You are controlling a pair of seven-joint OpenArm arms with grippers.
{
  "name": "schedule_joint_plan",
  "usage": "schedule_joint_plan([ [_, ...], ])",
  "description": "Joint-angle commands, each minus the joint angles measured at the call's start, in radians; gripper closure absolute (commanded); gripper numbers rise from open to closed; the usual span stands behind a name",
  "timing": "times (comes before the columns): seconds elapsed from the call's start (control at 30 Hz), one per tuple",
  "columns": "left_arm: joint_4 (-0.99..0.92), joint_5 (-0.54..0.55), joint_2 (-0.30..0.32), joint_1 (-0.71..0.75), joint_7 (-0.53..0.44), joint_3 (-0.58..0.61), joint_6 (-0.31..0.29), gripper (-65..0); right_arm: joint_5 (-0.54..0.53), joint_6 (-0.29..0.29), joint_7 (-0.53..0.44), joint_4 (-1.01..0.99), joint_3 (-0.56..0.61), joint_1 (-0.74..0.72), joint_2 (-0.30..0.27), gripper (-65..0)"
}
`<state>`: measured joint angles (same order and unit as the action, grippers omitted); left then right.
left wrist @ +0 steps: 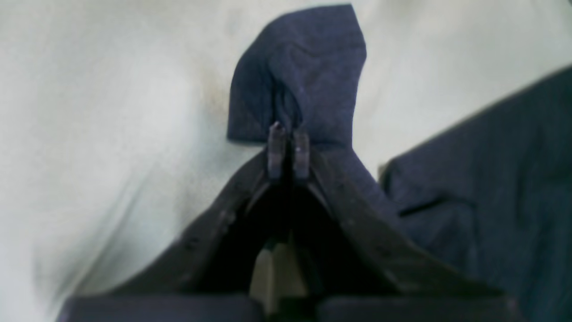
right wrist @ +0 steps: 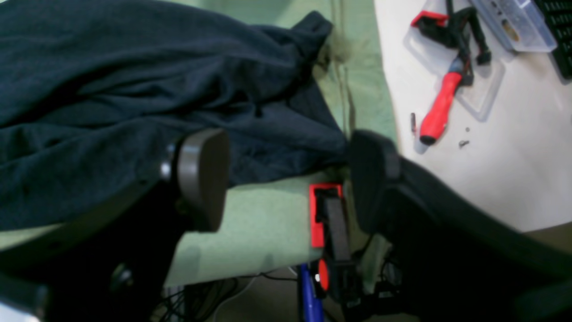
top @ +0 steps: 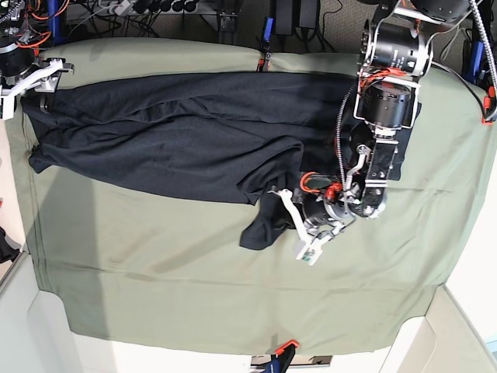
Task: Fold the T-shirt properly
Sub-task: 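Grasp the loose sleeve with the left gripper and fold it onto the strip, then tuck the sleeve end under the strip's end with the left gripper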
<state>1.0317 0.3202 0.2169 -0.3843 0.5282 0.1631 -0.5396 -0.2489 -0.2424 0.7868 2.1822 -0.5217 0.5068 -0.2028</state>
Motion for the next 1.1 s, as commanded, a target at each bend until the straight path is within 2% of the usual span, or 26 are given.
schedule_joint_plan([
  [0.0, 0.047, 0.001, 0.035, -0.024, -0.006, -0.007, 0.005, 0.0, -0.002, 0.003, -0.020, 0.021, -0.008, 0.003, -0.011, -41.8],
  [0.1, 0.164, 0.032, 0.107, 0.007, 0.021, -0.007, 0.005, 0.0, -0.002, 0.003, -0.020, 0.021, -0.008, 0.003, -0.011, -41.7],
  [0.27, 0.411, 0.163, 0.217, 0.116, 0.149, -0.007, 0.004, 0.0, -0.003, 0.003, -0.031, 0.021, -0.007, 0.000, -0.013, -41.7],
  [0.43, 0.645, 0.168, 0.303, 0.288, 0.175, -0.010, 0.004, 0.0, -0.002, 0.003, -0.031, 0.021, -0.007, 0.000, -0.014, -41.8],
  [0.53, 0.774, 0.160, 0.342, 0.389, 0.206, -0.059, 0.005, 0.0, -0.002, 0.002, -0.031, 0.021, -0.007, 0.001, -0.014, -41.7],
  [0.67, 0.898, 0.163, 0.396, 0.530, 0.238, -0.193, 0.005, 0.0, -0.002, 0.003, -0.031, 0.021, -0.008, 0.000, -0.014, -41.8],
  [0.77, 0.955, 0.183, 0.420, 0.633, 0.240, -0.314, 0.005, 0.0, -0.002, 0.003, -0.039, 0.021, -0.007, 0.000, -0.014, -41.7],
  [0.9, 0.995, 0.224, 0.420, 0.742, 0.240, -0.455, 0.005, 0.0, -0.002, 0.002, -0.050, 0.021, -0.007, -0.002, -0.017, -41.7],
  [1.07, 1.019, 0.253, 0.420, 0.851, 0.240, -0.551, -0.001, 0.0, -0.003, 0.003, -0.050, 0.021, -0.007, -0.002, -0.017, -41.8],
])
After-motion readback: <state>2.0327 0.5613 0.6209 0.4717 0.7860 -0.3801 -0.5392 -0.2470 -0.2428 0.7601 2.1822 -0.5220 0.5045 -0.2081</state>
